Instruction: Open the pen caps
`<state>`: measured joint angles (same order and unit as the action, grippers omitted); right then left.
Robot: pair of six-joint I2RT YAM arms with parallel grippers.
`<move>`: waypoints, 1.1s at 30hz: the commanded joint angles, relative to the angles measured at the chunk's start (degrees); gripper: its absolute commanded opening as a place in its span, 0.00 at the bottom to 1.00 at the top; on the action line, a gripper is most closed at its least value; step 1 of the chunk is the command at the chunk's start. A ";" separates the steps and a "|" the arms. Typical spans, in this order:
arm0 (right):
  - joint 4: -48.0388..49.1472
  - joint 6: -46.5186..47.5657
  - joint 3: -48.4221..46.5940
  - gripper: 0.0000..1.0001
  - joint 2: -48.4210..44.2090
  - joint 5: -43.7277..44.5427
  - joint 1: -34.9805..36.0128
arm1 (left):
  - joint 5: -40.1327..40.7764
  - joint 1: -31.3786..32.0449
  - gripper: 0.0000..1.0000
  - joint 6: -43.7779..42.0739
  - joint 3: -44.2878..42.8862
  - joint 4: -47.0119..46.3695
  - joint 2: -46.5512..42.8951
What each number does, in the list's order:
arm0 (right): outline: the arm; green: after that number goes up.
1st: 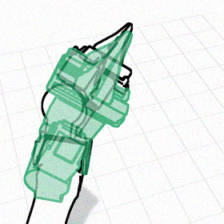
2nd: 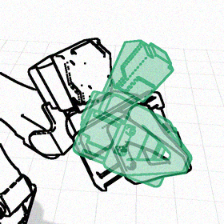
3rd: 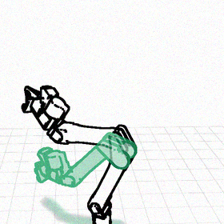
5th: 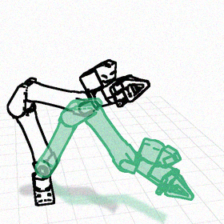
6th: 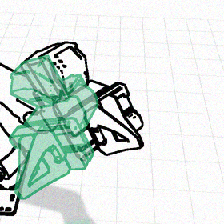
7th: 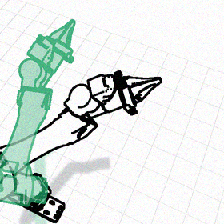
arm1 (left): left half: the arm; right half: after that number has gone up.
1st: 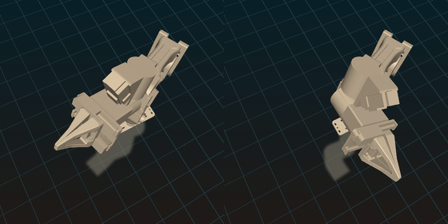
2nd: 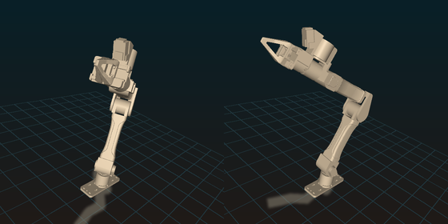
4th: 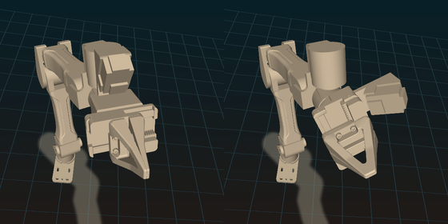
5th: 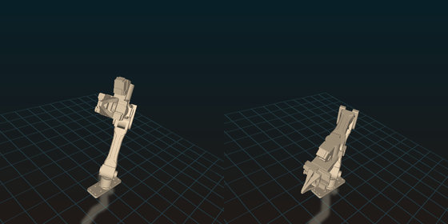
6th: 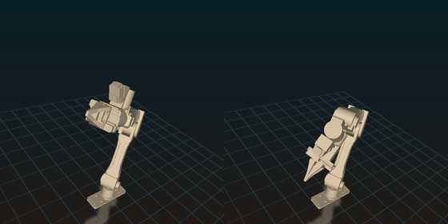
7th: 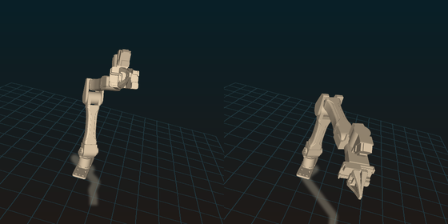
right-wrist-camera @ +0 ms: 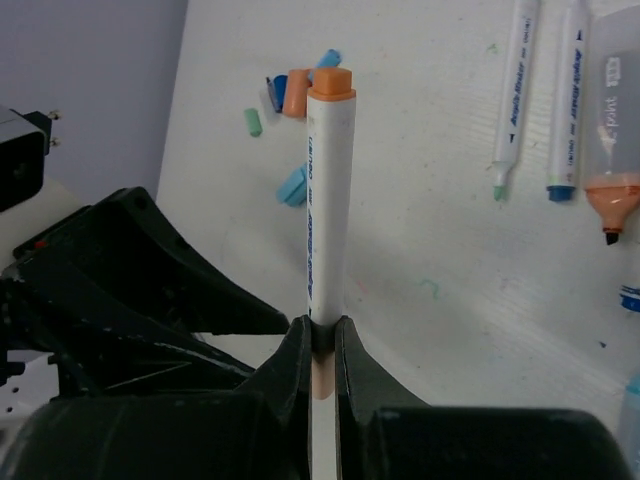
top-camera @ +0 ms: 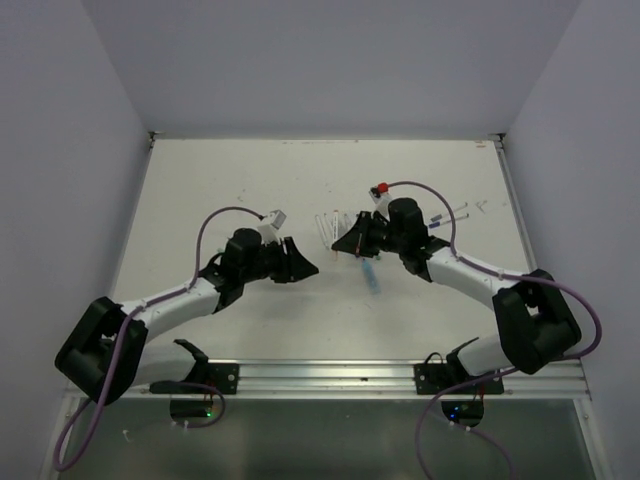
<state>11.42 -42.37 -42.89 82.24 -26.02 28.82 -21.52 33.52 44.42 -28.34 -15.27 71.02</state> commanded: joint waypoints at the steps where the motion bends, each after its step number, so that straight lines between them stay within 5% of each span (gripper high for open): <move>1: 7.64 -4.38 0.44 0.00 0.73 -2.98 1.06 | 0.51 1.55 0.46 1.37 -1.01 -5.47 1.22; 23: 18.10 -11.68 1.85 0.00 6.27 -5.71 5.90 | 1.13 3.04 0.54 1.54 -5.76 -5.74 4.29; 29: 21.62 -13.97 2.46 0.00 7.32 -6.15 6.34 | 1.04 3.05 0.41 1.37 -6.03 -5.57 4.56; 33: 22.42 -14.41 2.55 0.00 7.24 -6.76 6.34 | 2.01 3.04 0.18 0.84 -6.29 -4.16 4.39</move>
<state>29.39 -55.61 -40.73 89.62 -31.24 34.87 -20.10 36.10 46.04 -32.05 -17.78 75.33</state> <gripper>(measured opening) 0.060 0.235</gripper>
